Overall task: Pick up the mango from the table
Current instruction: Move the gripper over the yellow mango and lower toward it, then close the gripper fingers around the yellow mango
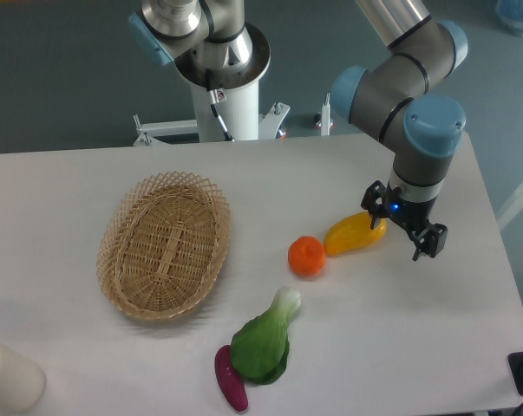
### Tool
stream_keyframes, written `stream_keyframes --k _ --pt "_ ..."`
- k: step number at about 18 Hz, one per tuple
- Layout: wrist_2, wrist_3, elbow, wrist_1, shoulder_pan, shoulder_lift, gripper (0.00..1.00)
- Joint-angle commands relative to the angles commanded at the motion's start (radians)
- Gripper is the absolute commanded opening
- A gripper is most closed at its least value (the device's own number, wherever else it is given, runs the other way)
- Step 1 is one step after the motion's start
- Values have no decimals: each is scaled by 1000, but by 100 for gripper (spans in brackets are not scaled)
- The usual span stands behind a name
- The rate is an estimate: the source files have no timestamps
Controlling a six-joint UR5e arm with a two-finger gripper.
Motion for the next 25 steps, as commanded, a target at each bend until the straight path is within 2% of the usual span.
stream_keyframes --k 5,7,10,25 --pt "-11 -8 -11 2 -3 -2 100" --pt "-11 -17 -55 12 -9 8 100" --pt "-11 -11 -132 75 -31 12 100" --pt "11 -2 -202 84 -55 17 100"
